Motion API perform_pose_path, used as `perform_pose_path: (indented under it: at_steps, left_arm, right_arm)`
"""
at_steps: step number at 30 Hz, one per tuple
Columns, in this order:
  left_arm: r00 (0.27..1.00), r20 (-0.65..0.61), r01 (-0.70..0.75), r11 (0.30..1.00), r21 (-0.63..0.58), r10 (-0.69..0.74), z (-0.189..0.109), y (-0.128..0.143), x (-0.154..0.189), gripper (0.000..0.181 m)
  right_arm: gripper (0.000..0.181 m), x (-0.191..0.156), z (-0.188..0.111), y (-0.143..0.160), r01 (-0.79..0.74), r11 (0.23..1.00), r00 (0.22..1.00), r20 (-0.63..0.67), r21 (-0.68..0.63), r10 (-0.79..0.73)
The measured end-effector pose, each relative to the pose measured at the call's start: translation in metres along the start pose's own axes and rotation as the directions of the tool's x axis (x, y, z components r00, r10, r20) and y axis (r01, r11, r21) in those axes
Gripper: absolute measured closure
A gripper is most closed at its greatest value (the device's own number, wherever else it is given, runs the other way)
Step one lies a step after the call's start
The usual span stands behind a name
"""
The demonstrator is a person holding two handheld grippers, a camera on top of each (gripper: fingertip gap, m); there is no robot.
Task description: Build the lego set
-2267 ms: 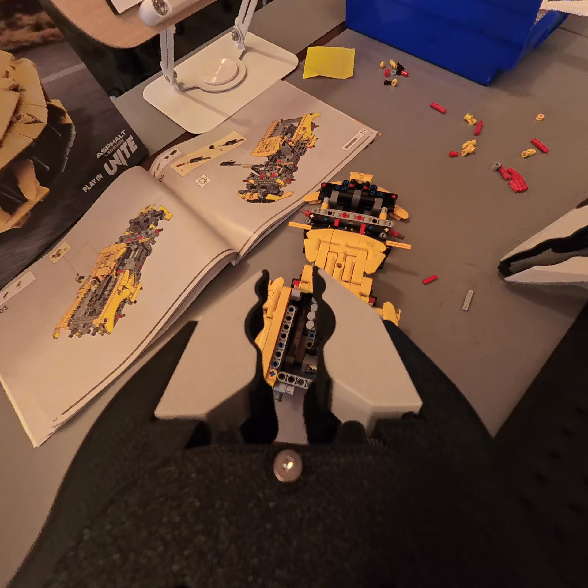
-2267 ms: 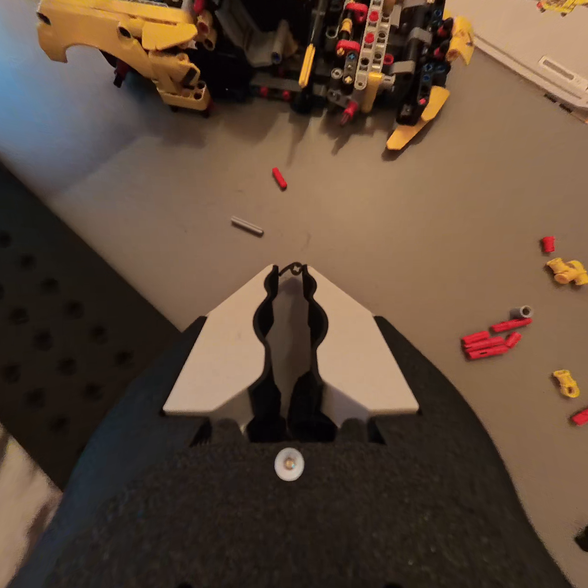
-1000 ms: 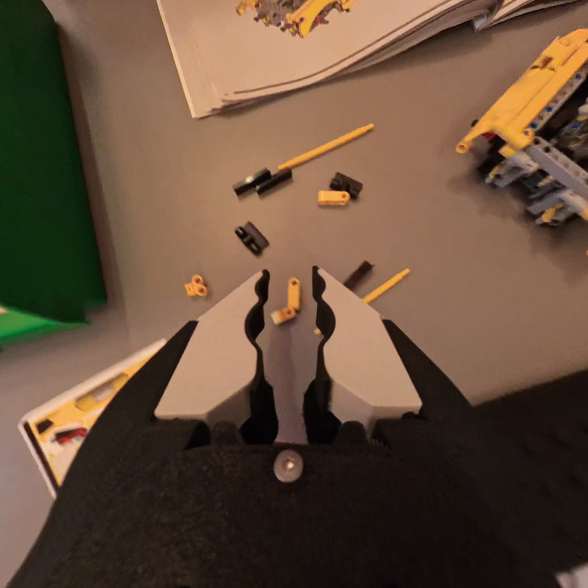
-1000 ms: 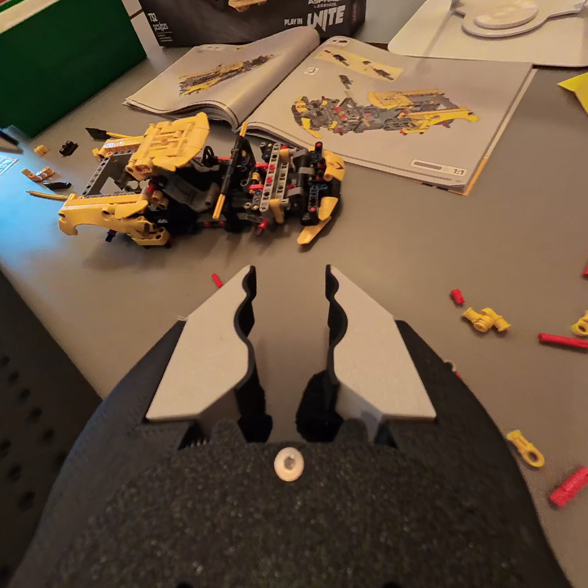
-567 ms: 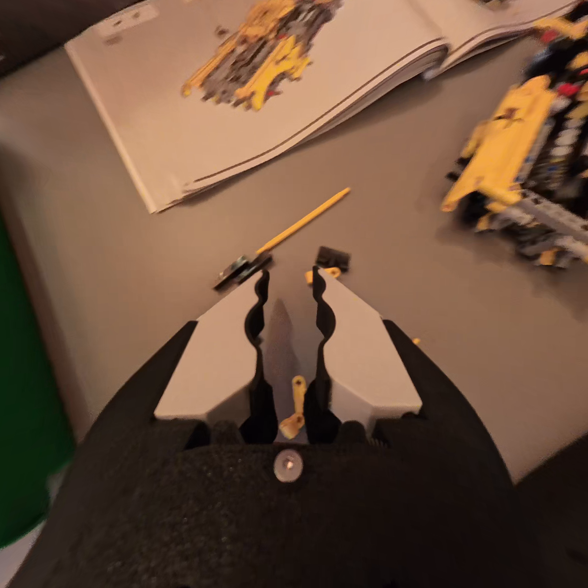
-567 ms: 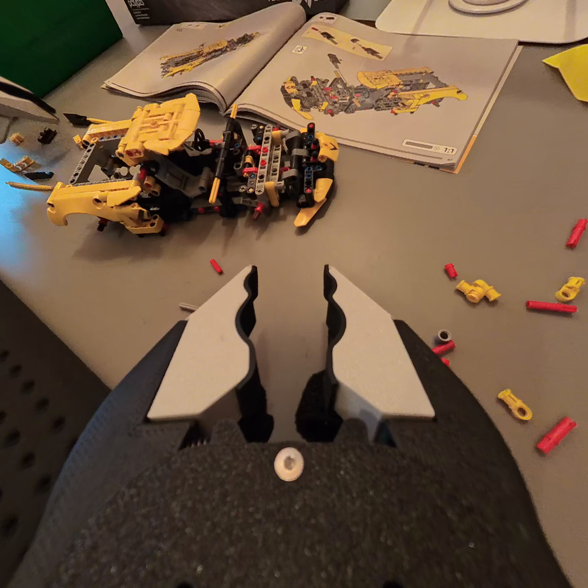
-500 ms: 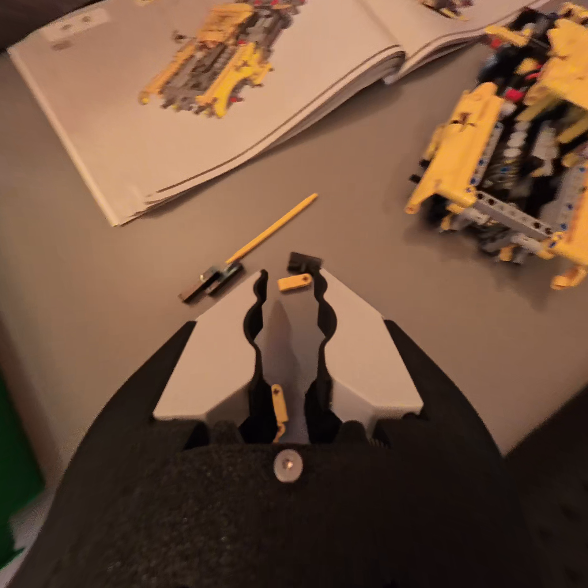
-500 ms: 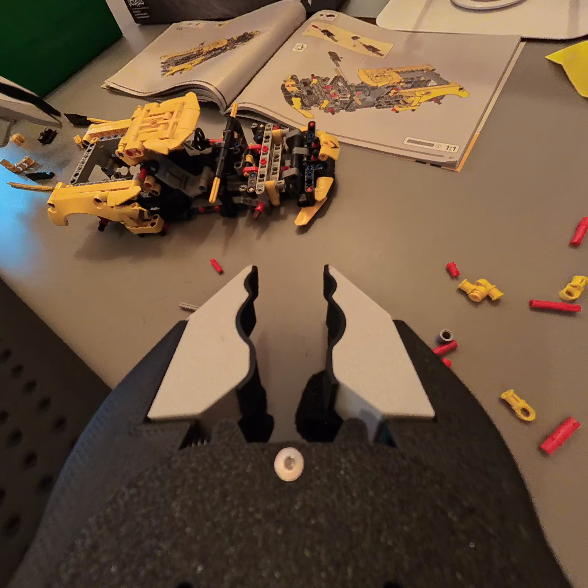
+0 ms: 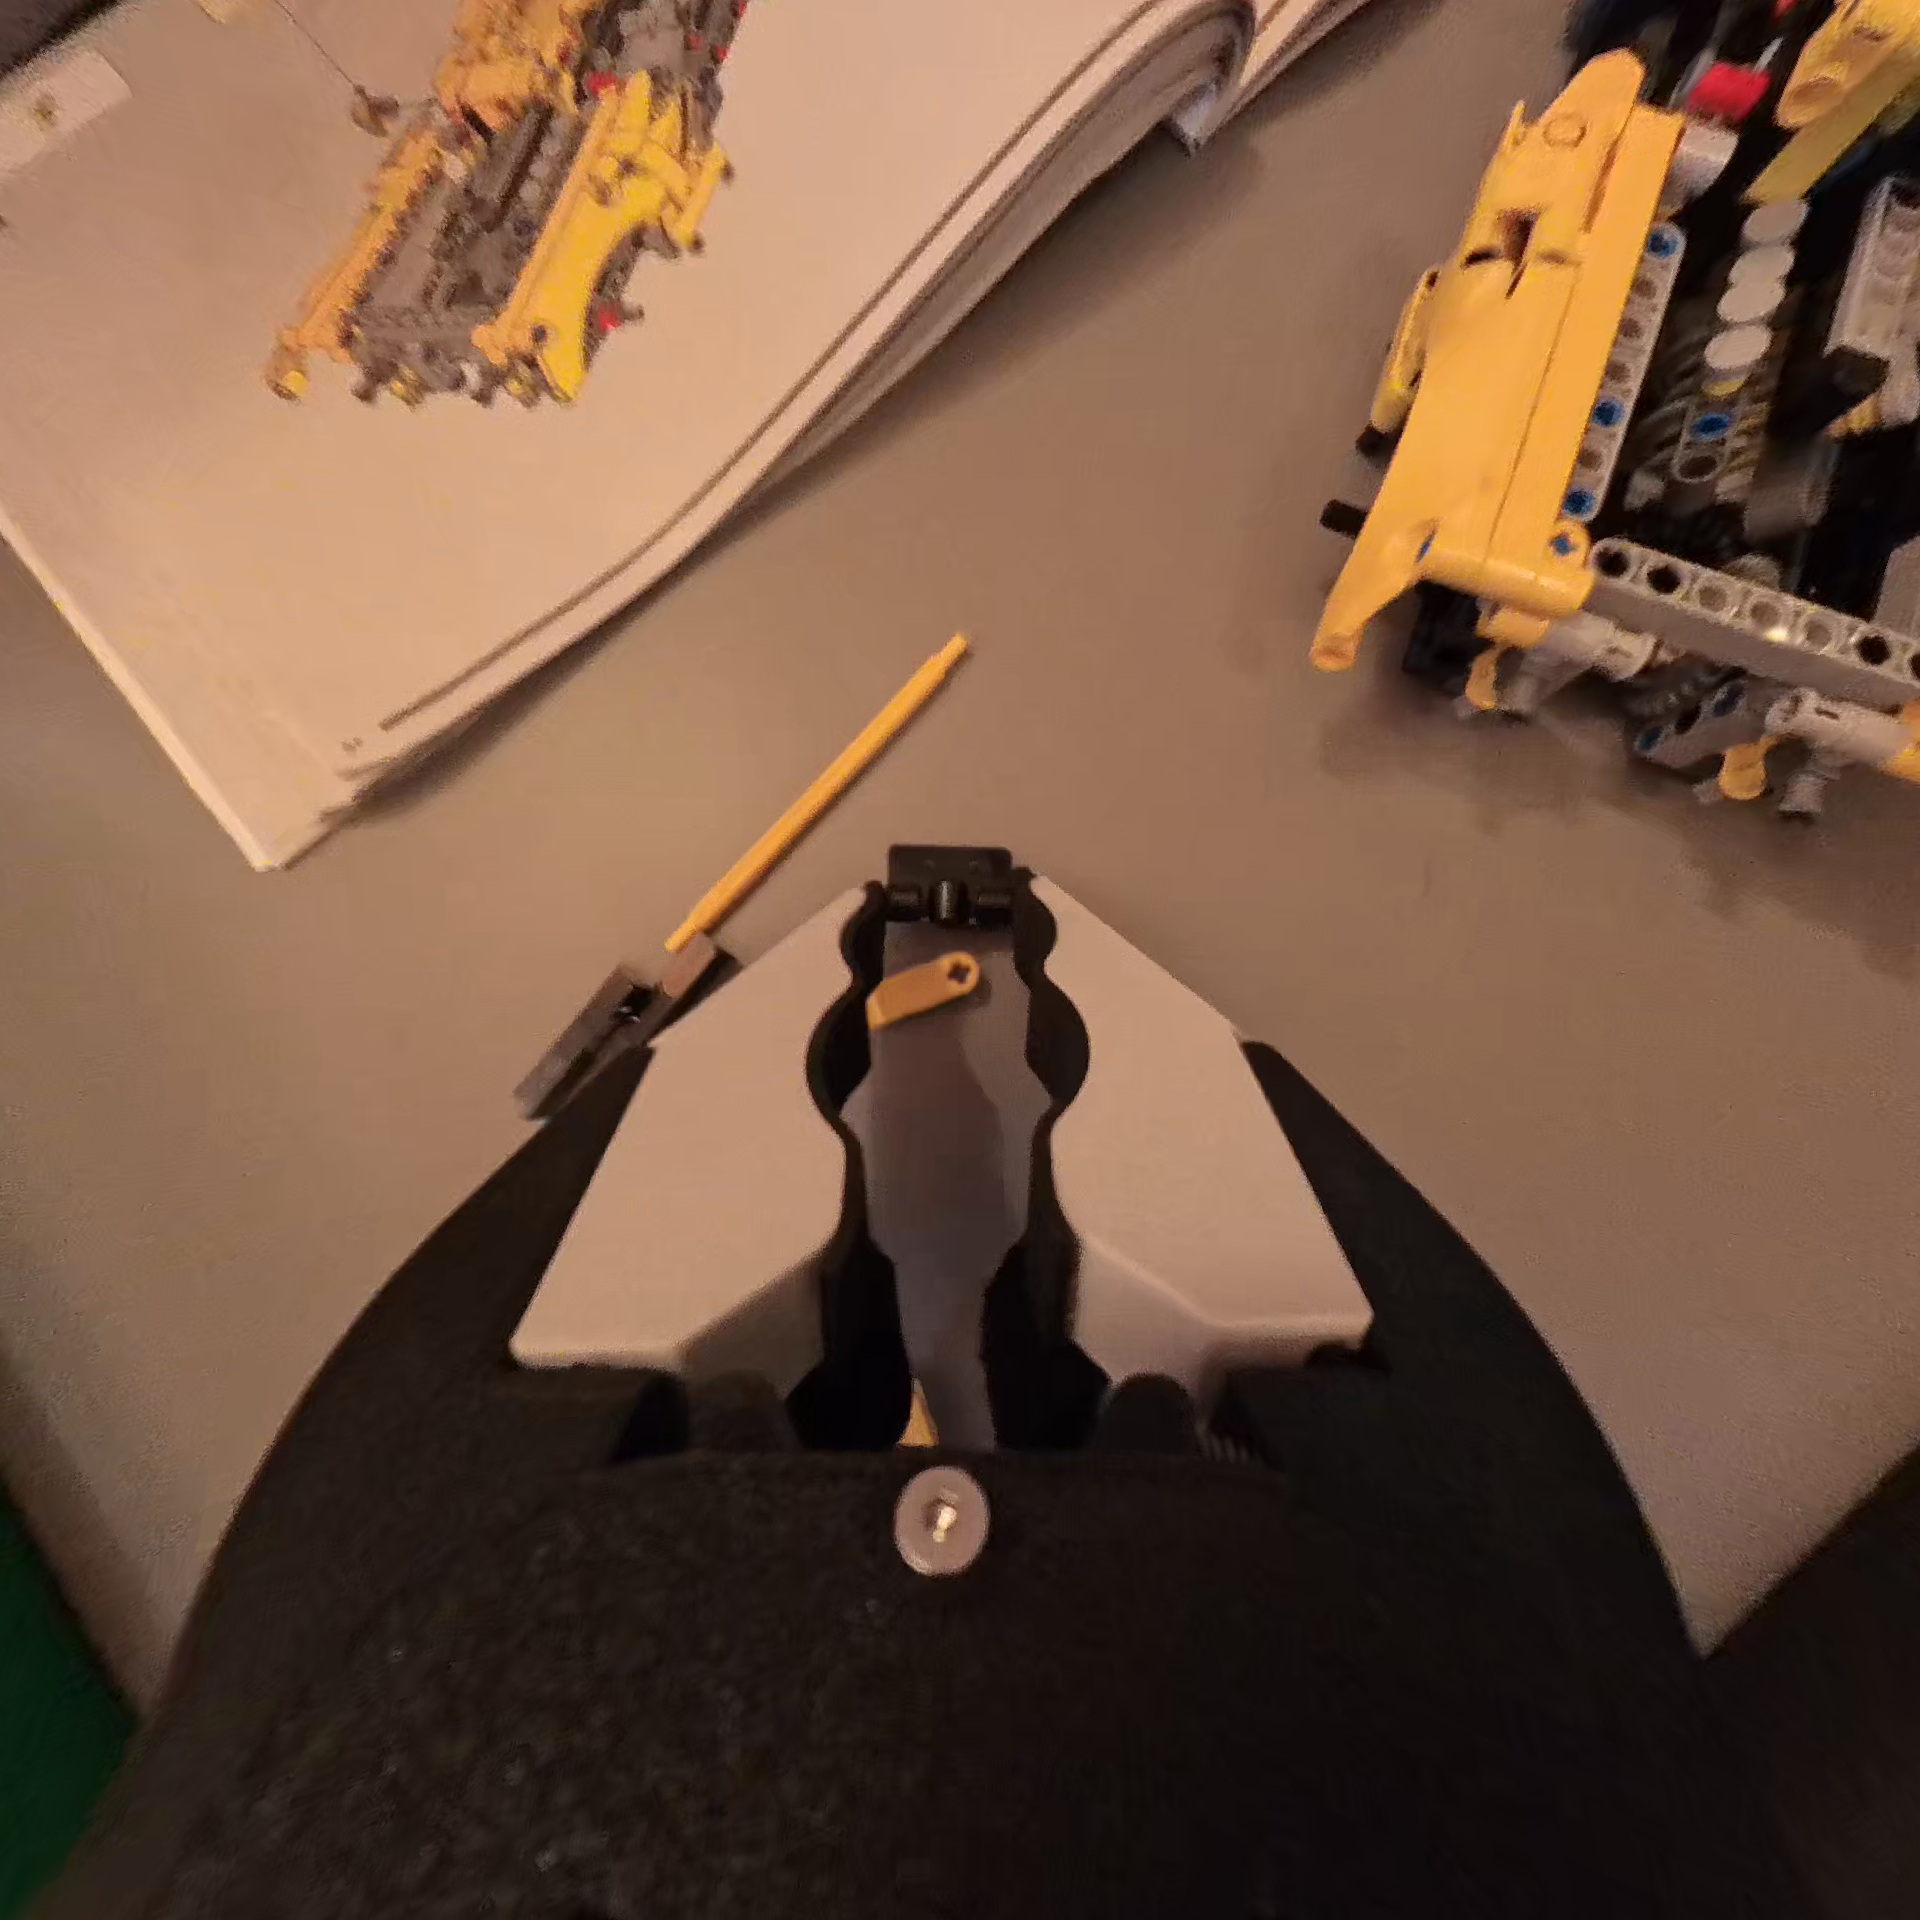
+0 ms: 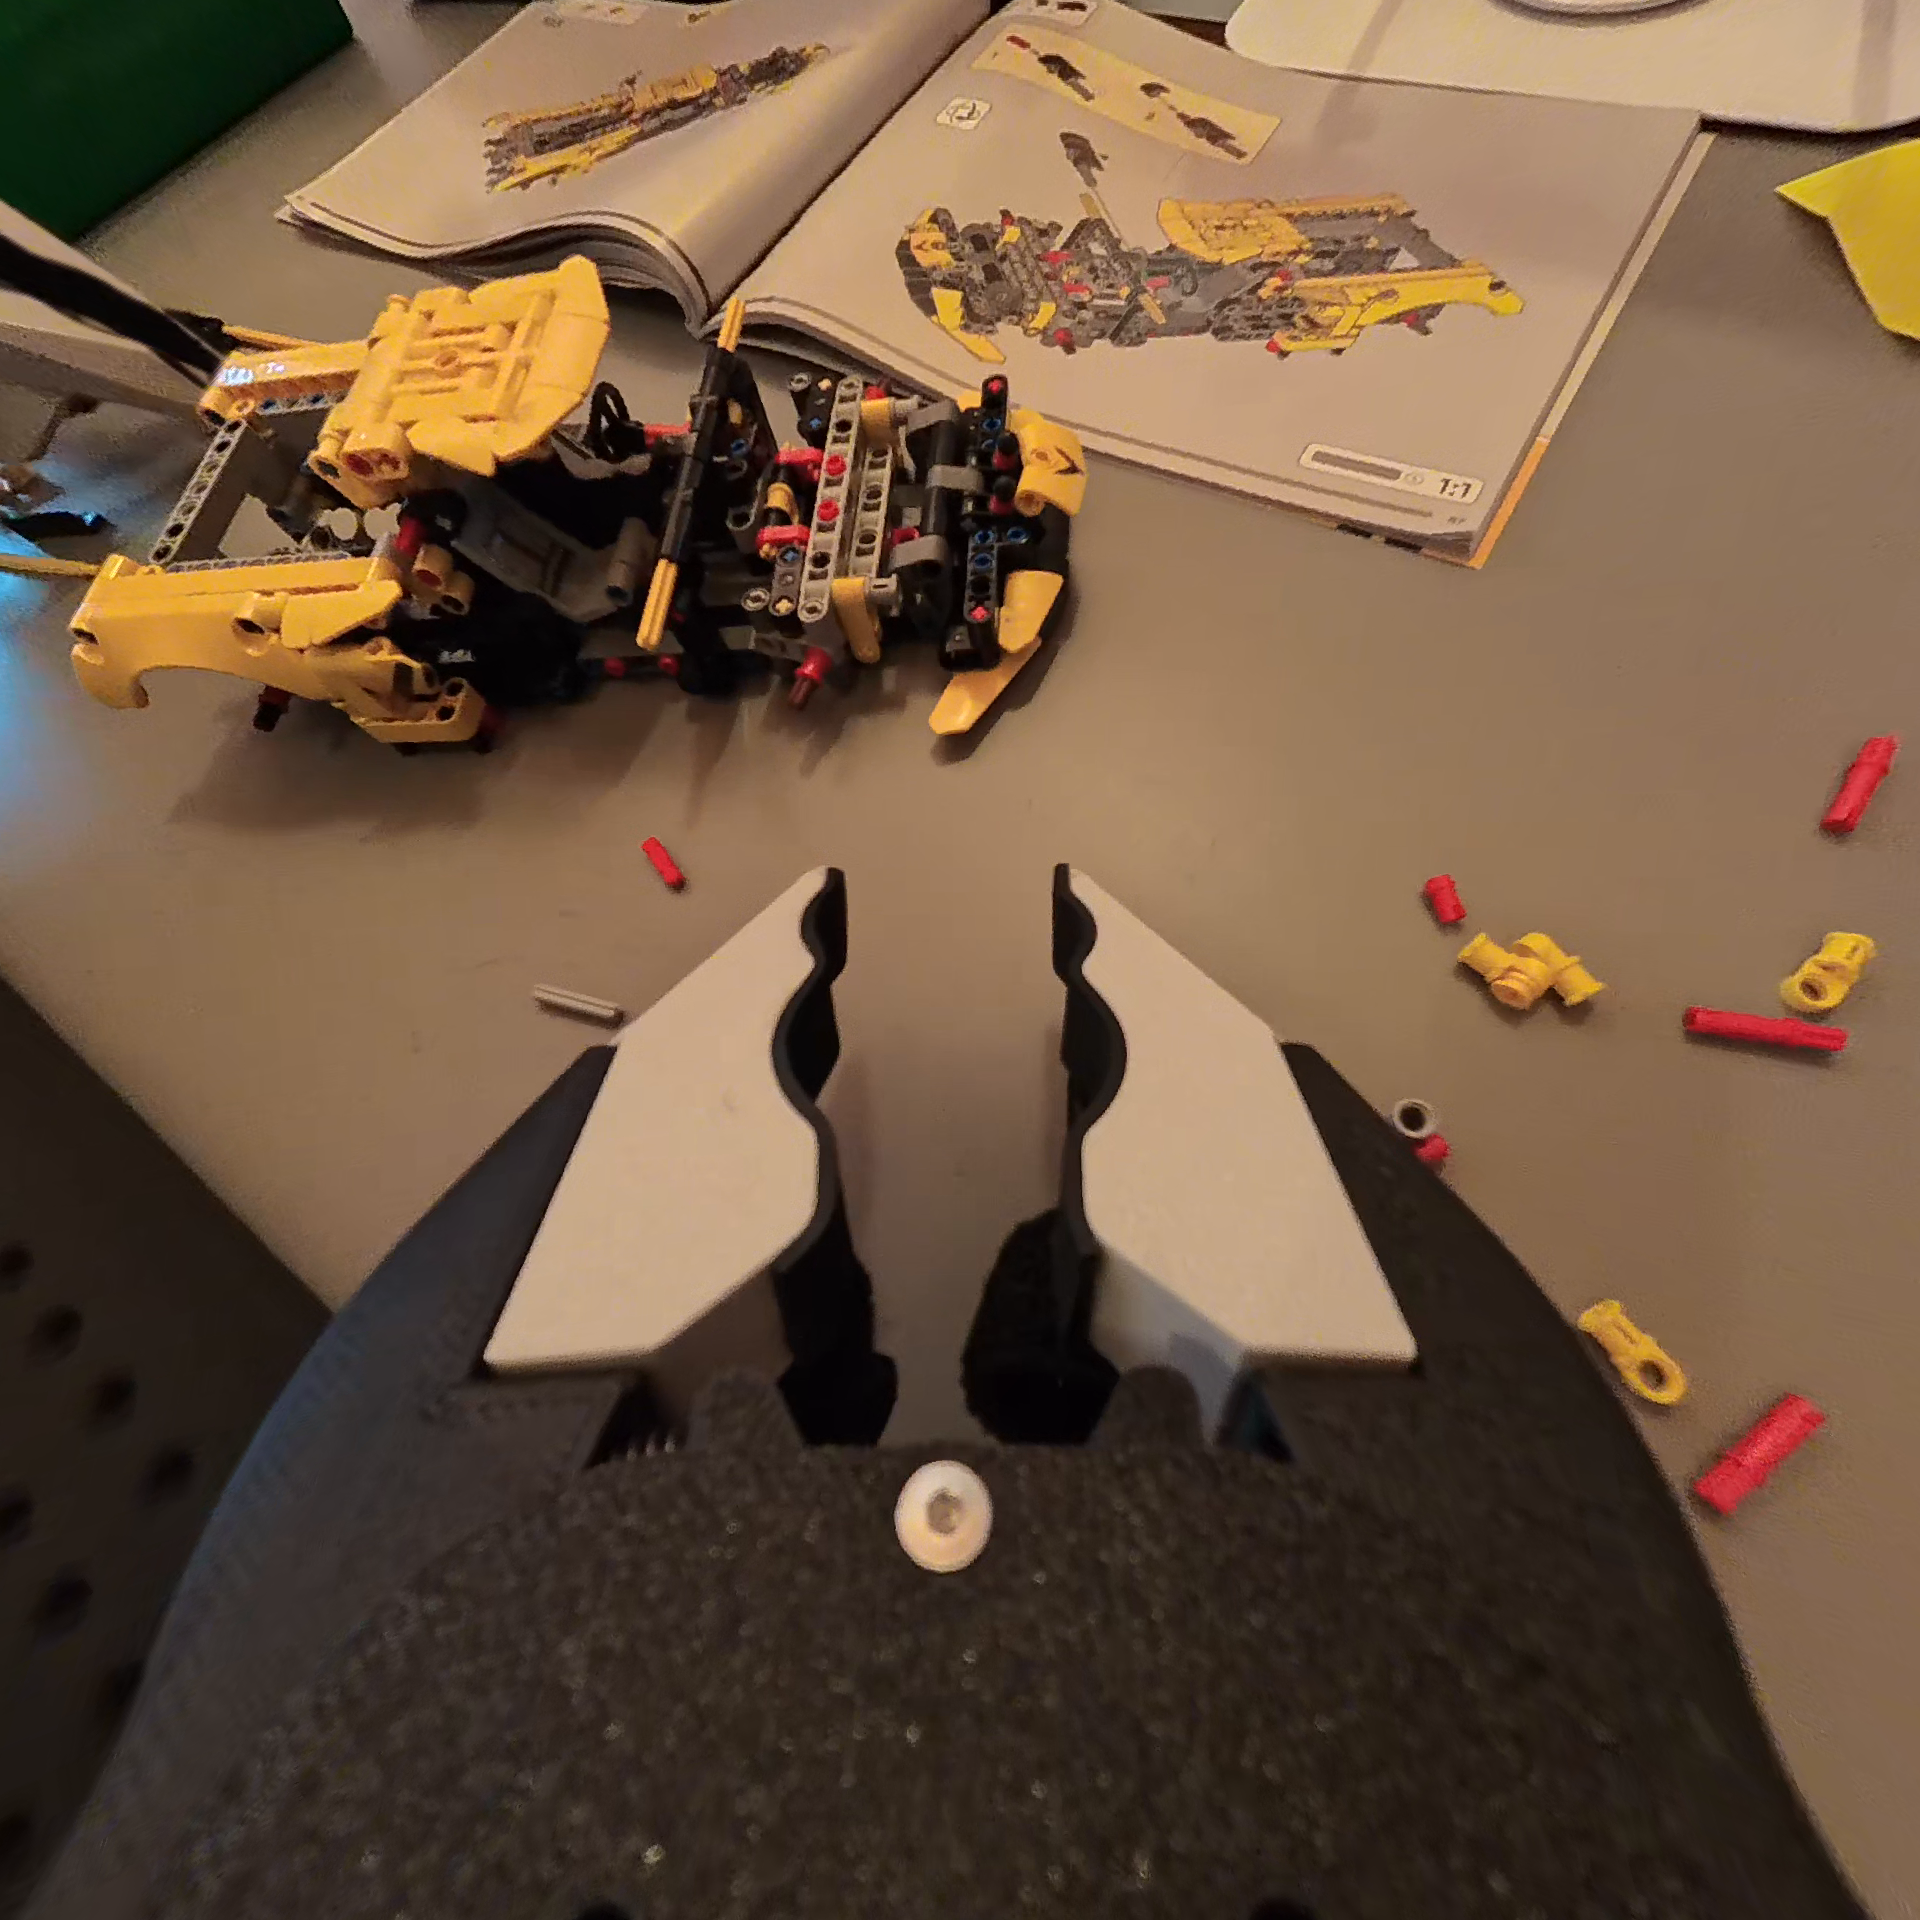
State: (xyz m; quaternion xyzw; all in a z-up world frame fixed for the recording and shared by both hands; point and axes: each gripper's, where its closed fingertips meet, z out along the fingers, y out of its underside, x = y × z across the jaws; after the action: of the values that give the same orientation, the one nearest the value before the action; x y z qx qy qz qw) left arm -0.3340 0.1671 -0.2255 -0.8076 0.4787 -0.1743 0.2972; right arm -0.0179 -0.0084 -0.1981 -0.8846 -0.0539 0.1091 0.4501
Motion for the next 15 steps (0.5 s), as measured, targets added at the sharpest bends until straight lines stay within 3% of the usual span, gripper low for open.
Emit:
perform_pose_path:
  at_steps: [4,6,9,12,15]
  left_arm:
    - [0.999,0.037,-0.024,0.991,0.135,0.019,-0.011,-0.042,0.003,0.157]
    - [0.997,0.066,-0.047,0.959,0.279,0.03,-0.019,-0.087,0.007,0.157]
    - [0.992,0.128,-0.069,0.85,0.522,0.001,-0.028,-0.163,0.01,0.157]
    - [0.993,0.118,-0.087,0.77,0.632,0.015,-0.019,-0.22,0.025,0.157]
    - [0.981,0.107,-0.189,0.689,0.7,0.161,-0.014,-0.257,0.071,0.157]
  right_arm:
    - [0.144,0.003,0.002,-0.015,-0.021,0.999,1.0,0.018,0.048,0.021]
    - [0.145,0.004,0.006,-0.038,-0.034,0.994,0.999,0.045,0.106,0.03]
    - [0.145,0.003,0.023,-0.084,-0.07,0.975,0.99,0.134,0.211,0.043]
    - [0.14,-0.017,0.051,-0.127,-0.151,0.964,0.942,0.326,0.218,0.074]
    - [0.136,-0.058,0.056,-0.169,-0.244,0.958,0.779,0.619,0.153,0.099]
